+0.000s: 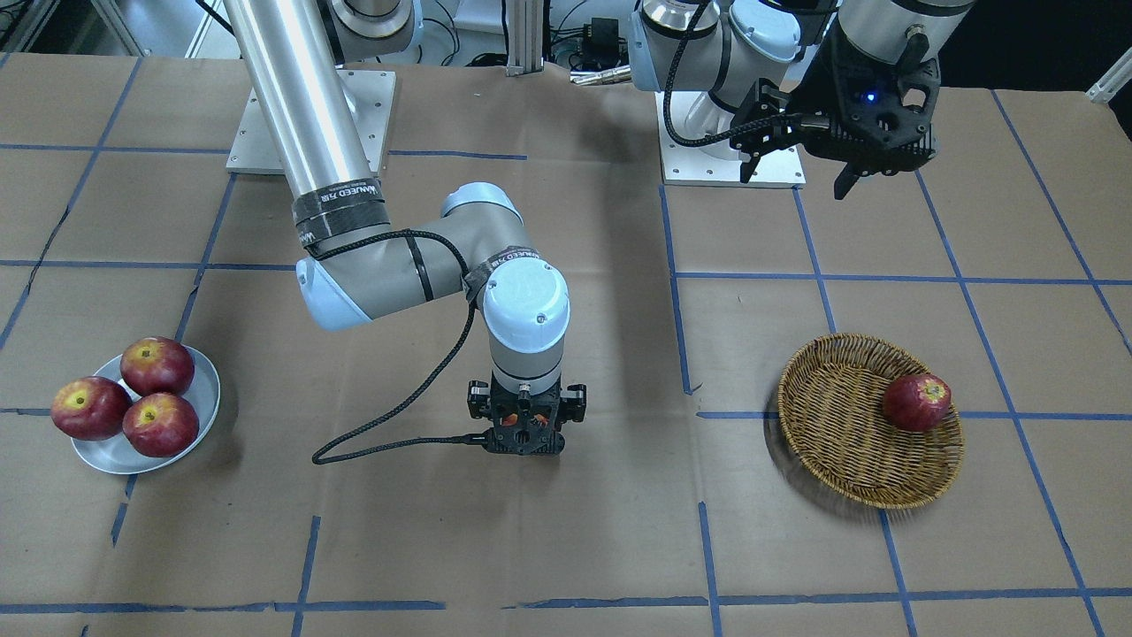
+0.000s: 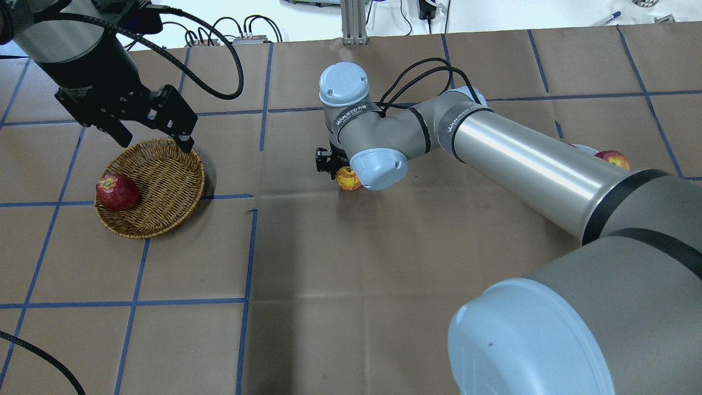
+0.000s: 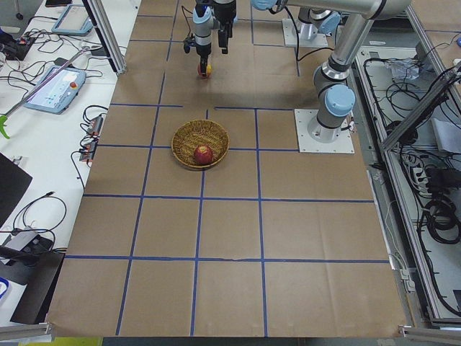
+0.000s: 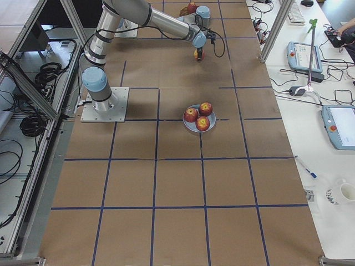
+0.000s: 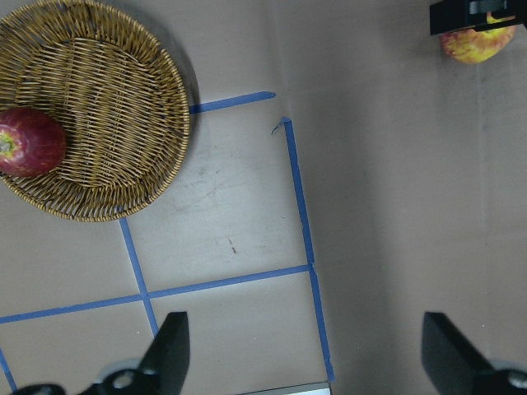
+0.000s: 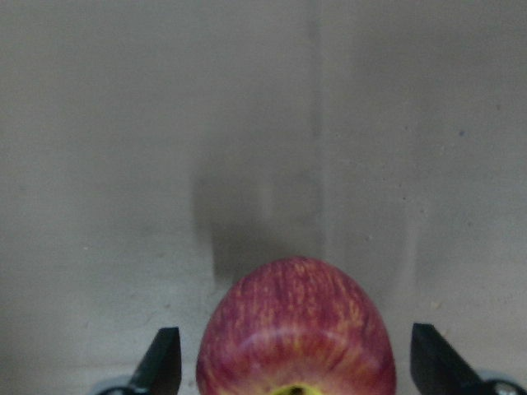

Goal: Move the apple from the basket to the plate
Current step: 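Carry the apple with the right gripper over the white plate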

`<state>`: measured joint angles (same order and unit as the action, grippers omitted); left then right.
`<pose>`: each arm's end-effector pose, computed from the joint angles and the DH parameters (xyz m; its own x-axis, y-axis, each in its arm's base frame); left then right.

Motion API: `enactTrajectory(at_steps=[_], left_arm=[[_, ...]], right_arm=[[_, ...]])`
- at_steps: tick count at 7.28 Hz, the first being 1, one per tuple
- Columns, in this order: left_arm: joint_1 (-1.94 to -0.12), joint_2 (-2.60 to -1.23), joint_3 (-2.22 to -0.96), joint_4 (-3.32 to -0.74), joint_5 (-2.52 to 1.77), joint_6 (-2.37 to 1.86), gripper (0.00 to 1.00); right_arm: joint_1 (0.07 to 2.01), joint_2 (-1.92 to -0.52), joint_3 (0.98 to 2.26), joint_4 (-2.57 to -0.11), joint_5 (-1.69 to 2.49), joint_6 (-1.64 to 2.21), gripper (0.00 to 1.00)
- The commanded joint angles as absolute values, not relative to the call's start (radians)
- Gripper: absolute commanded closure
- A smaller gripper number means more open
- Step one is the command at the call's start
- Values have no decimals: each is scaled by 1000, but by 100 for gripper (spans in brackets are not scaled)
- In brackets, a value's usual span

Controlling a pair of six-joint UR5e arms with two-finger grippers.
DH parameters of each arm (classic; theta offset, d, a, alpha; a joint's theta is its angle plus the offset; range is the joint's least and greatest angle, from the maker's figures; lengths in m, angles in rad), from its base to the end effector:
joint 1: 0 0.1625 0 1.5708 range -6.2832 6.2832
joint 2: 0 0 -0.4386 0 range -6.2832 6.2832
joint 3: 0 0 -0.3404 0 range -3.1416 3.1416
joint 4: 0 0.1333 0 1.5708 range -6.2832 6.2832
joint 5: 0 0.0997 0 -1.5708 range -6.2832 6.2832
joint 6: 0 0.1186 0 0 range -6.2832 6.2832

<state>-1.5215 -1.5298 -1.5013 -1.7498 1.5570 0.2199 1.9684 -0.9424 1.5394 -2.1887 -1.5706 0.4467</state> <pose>-0.1145 -0.4178 0.5131 -0.9853 0.1683 0.0284 0.1699 0.9834 0.0638 0.3713 -0.5398 0.2095 -0.9988 0.0490 -0.0092 0.0492 0.9986 -0.0188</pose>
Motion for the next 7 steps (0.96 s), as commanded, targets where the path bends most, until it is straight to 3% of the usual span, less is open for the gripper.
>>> enactTrajectory(at_steps=[1,3,5,7], left_arm=[[-1529,-1534,-1497,-1749,1552,216,1],[-1534,-1537,-1497,-1749,1552,216,1],[-1569,-1539,-1497,-1744,1555,216,1],[-1568,-1545,-1497,-1736,1555,218,1]], right_arm=[[1967,-943,1528,-2200,-1572,448,32],[1964,-948,1513,-2203,-1572,448,42],[1936,-1000,1426,-2107,-1581,443,42],[1803,-1137,1419,-1897,-1577,269,42]])
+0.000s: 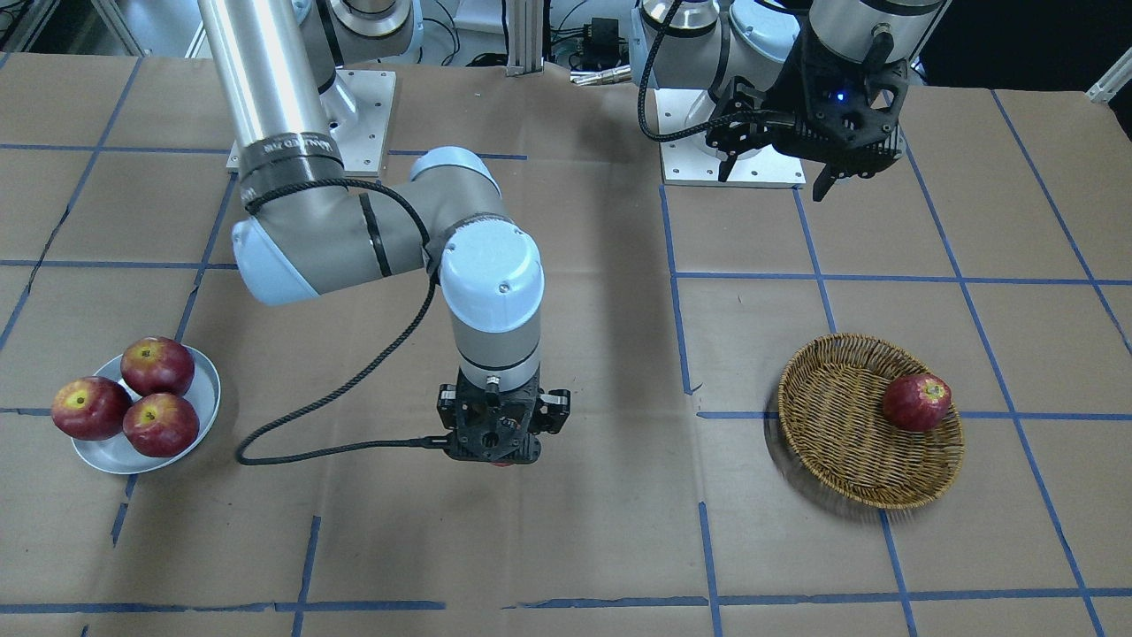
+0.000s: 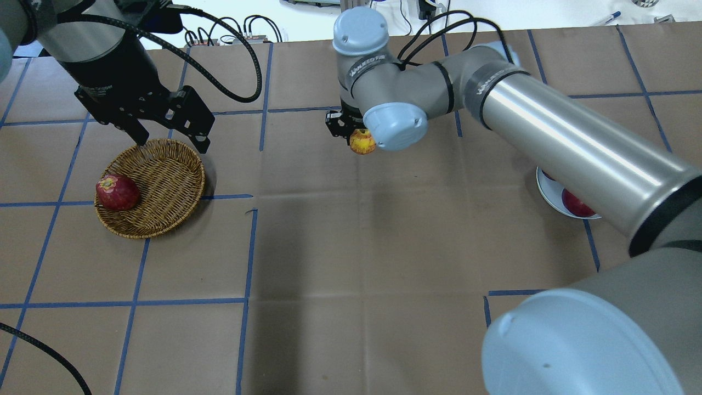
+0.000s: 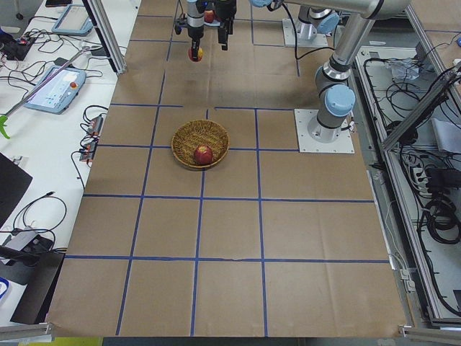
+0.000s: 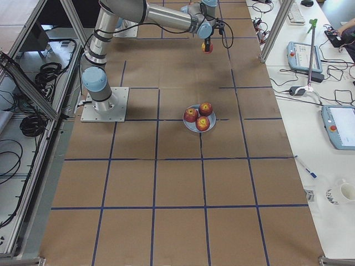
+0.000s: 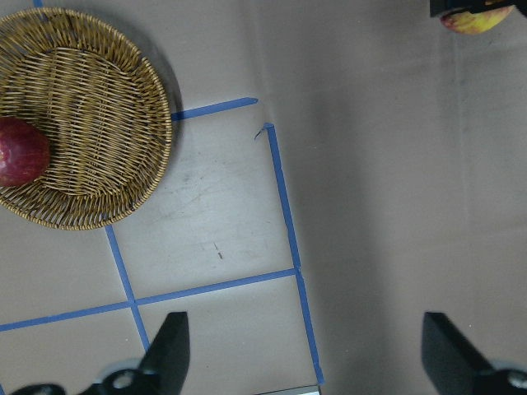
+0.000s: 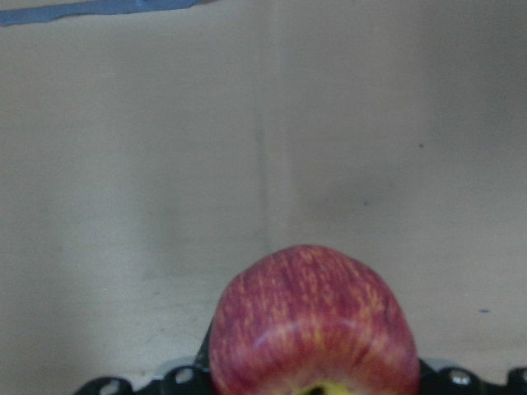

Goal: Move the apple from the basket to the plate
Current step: 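Carry the apple with the right gripper over the white plate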

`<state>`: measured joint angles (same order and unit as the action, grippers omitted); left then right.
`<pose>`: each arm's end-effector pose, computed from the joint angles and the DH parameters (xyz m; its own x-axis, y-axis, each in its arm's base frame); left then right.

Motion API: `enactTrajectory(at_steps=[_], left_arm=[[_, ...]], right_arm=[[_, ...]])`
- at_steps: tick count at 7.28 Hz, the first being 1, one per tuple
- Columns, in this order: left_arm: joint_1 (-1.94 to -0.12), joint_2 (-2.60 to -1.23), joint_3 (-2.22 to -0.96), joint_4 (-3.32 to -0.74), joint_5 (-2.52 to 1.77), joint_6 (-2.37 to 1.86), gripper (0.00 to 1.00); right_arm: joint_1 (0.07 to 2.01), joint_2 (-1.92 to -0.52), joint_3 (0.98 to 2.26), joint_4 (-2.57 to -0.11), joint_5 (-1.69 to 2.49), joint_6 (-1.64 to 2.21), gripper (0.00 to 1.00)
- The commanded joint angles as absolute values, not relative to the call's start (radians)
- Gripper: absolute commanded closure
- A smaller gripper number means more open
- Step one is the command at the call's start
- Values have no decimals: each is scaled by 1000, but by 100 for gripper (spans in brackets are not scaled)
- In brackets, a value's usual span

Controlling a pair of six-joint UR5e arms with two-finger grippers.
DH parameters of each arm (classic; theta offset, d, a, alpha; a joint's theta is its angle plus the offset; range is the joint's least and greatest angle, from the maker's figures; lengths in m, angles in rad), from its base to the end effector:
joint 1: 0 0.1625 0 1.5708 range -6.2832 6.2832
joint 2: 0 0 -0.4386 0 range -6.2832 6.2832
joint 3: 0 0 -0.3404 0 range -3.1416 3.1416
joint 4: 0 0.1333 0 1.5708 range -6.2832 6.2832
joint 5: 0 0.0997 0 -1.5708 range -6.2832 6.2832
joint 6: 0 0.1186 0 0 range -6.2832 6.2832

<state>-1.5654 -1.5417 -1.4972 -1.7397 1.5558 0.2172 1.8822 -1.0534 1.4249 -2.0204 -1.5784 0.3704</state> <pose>-0.1328 -0.4182 0.5109 -0.9775 0.2088 0.0289 0.2102 0.9757 0.0614 0.3230 -0.5713 0.3097 -0.9981 0.0585 -0.0212 0.0599 0.9953 -0.0755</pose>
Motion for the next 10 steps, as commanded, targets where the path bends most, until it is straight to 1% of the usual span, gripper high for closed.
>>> enactTrajectory(at_steps=[1,3,5,7,9,10], left_arm=[[-1568,-1542,-1497,-1736,1555,216,1],[-1569,-1540,-1500,-1736,1555,216,1],[-1569,-1536,-1502,-1736,1555,216,1],[-1569,-1536,-1502,-1736,1555,218,1],[-1568,-1536,-1503,-1736,1555,218,1],[-1568,-1536,-1503,-1736,1555,218,1]], right_arm=[[1704,-1211,1446,-1822,-1578,107,42],[1457,-1323,1579,-1831,-1572,-251,42],[1234,-1358,1656,-1835,-1563,-531,42],[1129,-1344,1719,-1926,-1563,-682,42],[1118,-1303,1791,-2067,-1562,-687,42],[1118,-1266,1793,-2088,-1562,-687,42]])
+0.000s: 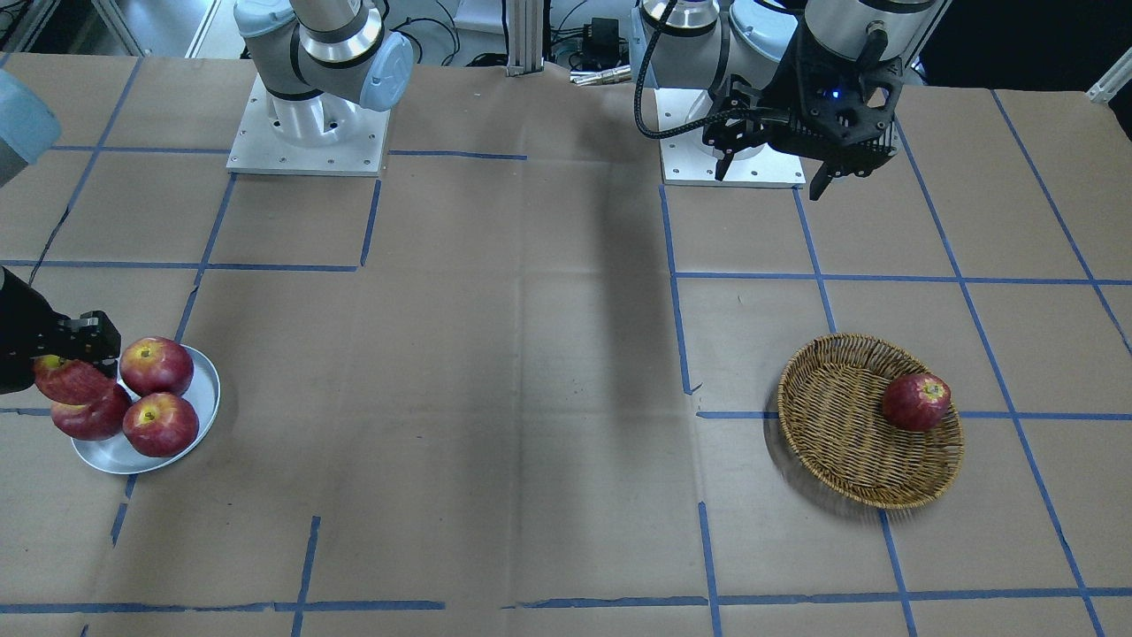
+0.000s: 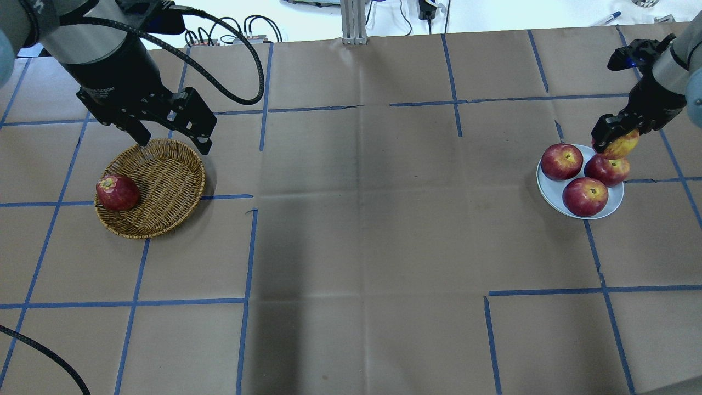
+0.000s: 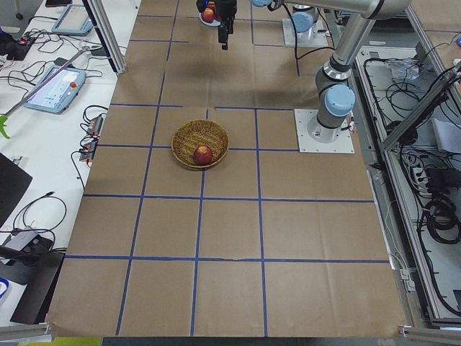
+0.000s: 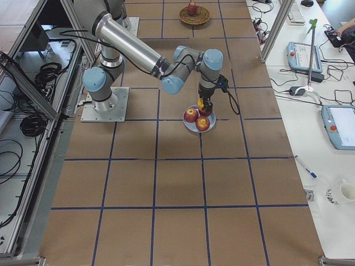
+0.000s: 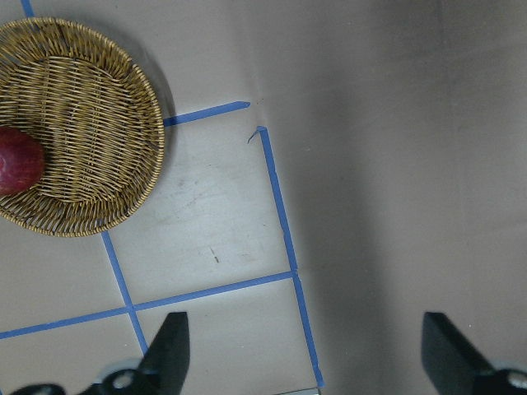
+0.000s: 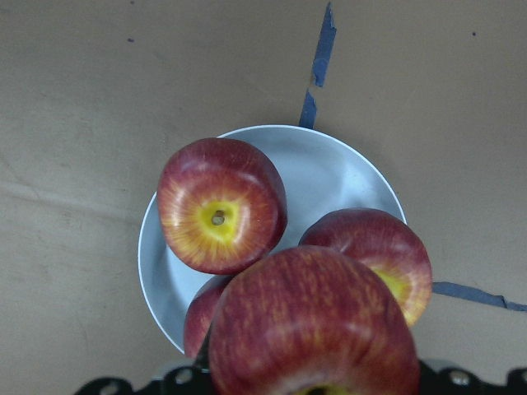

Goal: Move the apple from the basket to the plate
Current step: 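Lower the apple onto the plate and open the right gripper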

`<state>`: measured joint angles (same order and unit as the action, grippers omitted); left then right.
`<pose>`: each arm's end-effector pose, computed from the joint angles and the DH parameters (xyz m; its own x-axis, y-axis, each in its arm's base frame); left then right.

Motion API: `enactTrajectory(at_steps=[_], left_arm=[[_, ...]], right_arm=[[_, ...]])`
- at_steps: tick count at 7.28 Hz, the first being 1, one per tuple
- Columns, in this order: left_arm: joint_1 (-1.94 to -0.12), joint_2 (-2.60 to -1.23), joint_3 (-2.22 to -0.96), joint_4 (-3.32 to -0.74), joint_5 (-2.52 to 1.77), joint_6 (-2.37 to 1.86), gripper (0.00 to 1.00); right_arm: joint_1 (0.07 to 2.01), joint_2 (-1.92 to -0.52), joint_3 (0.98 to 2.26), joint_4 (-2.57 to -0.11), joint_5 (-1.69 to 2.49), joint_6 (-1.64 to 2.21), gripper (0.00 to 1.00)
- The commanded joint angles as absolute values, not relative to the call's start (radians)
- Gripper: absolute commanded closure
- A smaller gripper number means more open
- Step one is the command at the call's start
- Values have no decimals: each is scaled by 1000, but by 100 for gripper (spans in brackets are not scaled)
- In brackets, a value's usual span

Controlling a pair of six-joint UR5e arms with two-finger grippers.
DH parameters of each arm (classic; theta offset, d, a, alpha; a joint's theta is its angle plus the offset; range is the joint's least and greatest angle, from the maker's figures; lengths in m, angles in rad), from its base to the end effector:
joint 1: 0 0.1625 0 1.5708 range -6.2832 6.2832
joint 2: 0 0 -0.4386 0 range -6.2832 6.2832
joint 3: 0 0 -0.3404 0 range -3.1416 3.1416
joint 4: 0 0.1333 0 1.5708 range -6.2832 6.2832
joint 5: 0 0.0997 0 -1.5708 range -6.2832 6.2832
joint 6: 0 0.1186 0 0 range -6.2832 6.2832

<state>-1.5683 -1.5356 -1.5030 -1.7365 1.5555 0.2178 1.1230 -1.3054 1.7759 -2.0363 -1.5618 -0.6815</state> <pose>-0.1341 -0.4156 0.5112 -0.9768 0.2123 0.0284 0.2136 0.9752 0.0579 -0.1030 -0.5247 0.3123 -0.9728 -0.2316 -0.0101 -0.2315 0.9728 -0.0018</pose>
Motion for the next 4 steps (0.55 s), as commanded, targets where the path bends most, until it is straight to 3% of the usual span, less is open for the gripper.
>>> enactTrajectory(at_steps=[1,4], left_arm=[[-1568,-1536,-1503,-1736,1555,218,1],[-1568,-1536,-1505,-1736,1555,218,1]], right_arm=[[1118,-1261,1793,-2088,-1563,-686,42],[1121,-1273,1825,-2086,-1560,-684,41]])
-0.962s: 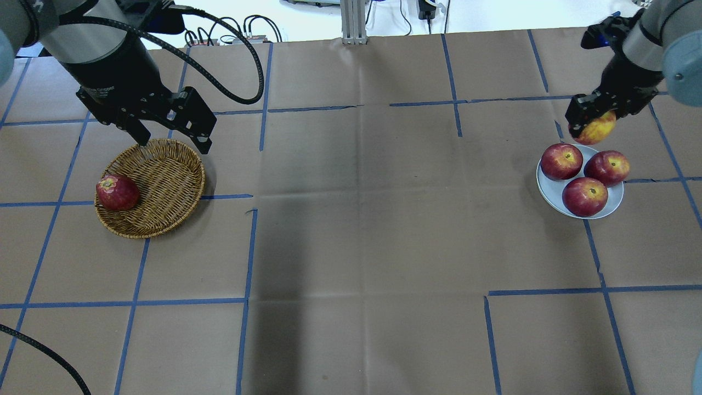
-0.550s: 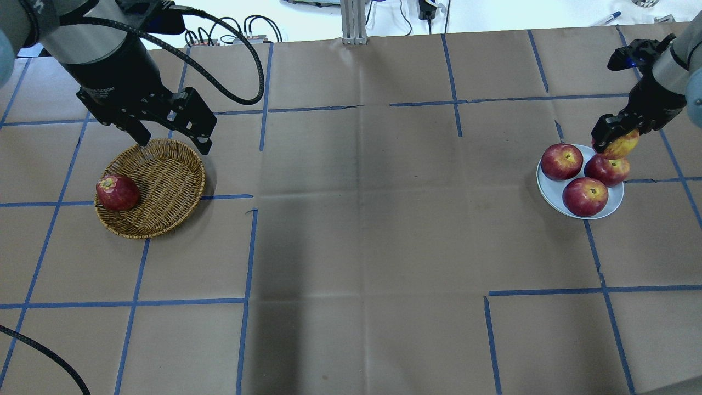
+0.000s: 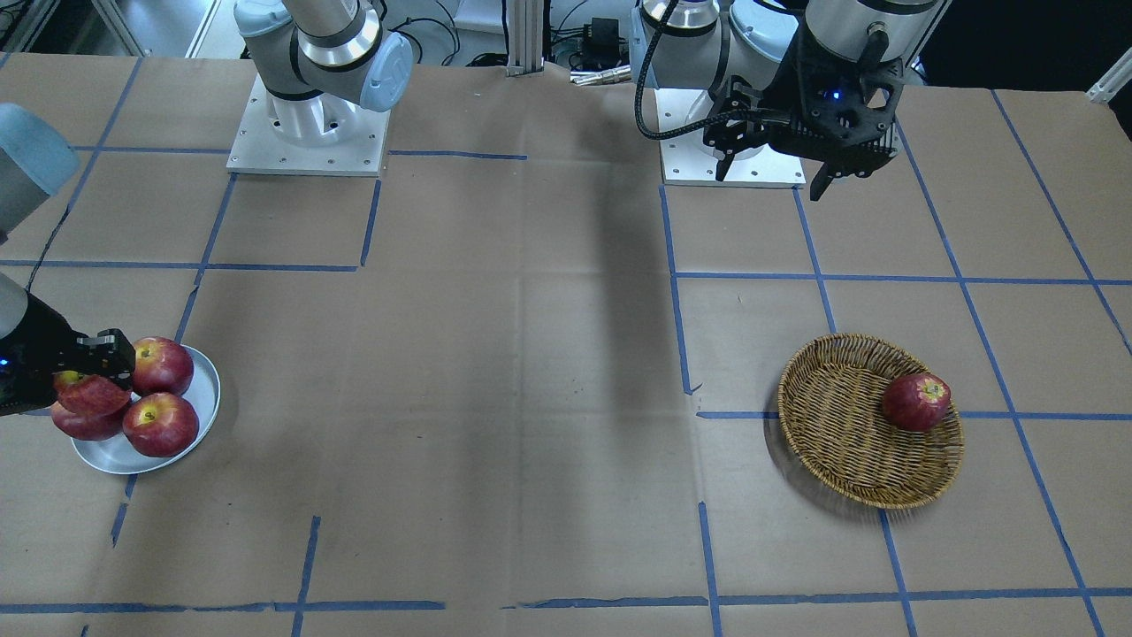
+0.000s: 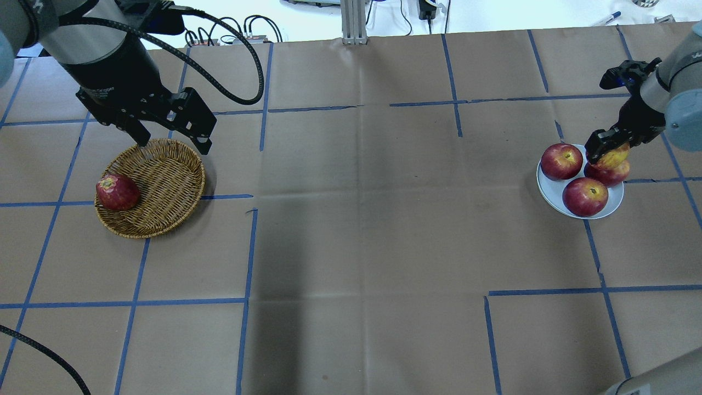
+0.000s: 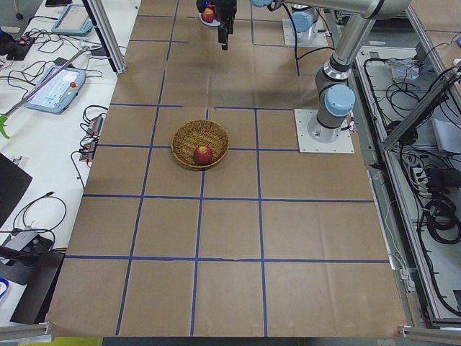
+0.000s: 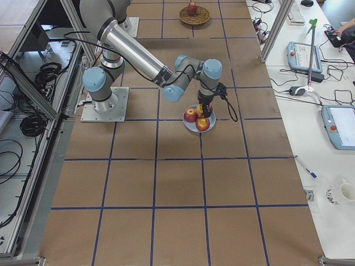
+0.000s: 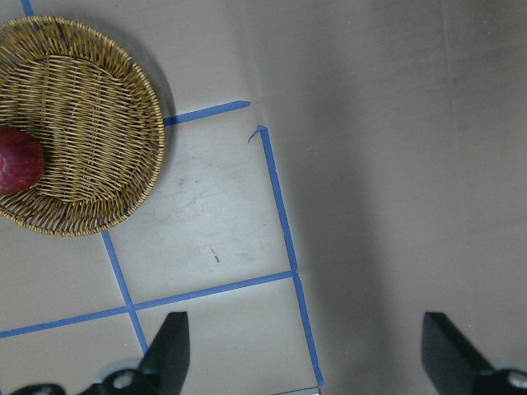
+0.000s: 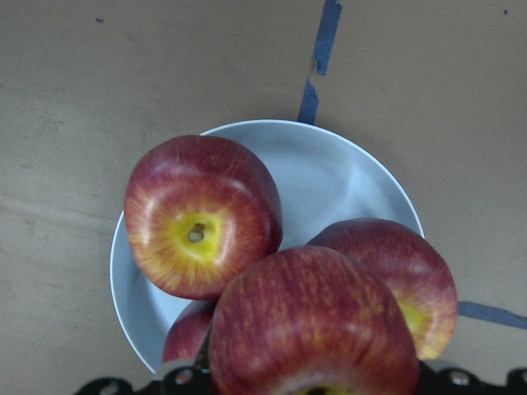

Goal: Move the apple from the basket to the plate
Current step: 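Lower the apple onto the plate and open the right gripper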

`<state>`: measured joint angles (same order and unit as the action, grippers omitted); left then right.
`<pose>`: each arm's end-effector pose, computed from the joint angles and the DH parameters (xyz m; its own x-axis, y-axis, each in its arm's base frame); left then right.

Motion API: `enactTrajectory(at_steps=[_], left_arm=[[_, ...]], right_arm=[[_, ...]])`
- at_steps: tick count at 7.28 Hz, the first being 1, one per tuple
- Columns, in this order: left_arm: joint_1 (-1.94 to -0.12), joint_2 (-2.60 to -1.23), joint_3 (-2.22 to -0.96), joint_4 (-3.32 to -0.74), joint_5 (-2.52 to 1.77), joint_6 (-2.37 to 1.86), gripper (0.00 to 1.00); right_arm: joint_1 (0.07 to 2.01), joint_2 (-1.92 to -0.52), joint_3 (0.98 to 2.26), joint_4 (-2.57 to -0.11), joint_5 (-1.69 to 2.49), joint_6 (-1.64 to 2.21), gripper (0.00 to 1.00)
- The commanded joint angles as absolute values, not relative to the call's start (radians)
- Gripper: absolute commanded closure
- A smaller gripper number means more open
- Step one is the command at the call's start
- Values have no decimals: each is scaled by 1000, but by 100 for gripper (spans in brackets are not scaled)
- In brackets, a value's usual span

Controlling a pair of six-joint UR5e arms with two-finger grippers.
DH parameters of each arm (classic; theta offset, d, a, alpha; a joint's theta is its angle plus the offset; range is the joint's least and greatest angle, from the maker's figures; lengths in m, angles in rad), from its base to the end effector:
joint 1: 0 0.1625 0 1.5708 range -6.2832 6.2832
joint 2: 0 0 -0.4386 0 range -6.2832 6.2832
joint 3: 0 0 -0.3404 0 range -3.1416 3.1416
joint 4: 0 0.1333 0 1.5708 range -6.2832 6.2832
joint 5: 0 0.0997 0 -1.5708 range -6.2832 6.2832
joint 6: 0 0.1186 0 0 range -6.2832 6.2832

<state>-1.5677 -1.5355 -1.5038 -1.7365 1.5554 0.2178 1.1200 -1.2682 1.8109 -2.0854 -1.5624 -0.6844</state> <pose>-0.1338 -0.4155 0.5109 -0.9769 0.2117 0.0287 0.2130 0.9753 0.0586 -0.1050 -0.5252 0.2840 -0.9726 -0.2311 -0.0243 -0.2315 0.9727 0.0165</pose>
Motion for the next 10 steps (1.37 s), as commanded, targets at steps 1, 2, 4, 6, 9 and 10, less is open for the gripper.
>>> enactTrajectory(at_steps=[1,2,4,6,9,10], left_arm=[[-1568,-1536,-1505,-1736,1555,218,1],[-1569,-1536,-1505,-1736,1555,219,1],[-1568,-1536,-1505,-1736,1557,219,1],[-1568,-1536,-1503,-1736,1557,219,1],[-1568,-1536,-1505,-1736,1557,221,1],[-1568,-1536,-1505,-1736,1557,221,1]], right_arm=[[1121,-1272,1825,-2088,-1556,-684,38],[1121,-1269,1825,-2088,-1557,-686,2],[1123,-1279,1800,-2085,-1562,-681,0],[1149,-1328,1717,-2009,-1560,-672,0],[1319,-1413,1568,-1747,-1562,-425,0],[1391,-1455,1556,-1682,-1563,-297,0]])
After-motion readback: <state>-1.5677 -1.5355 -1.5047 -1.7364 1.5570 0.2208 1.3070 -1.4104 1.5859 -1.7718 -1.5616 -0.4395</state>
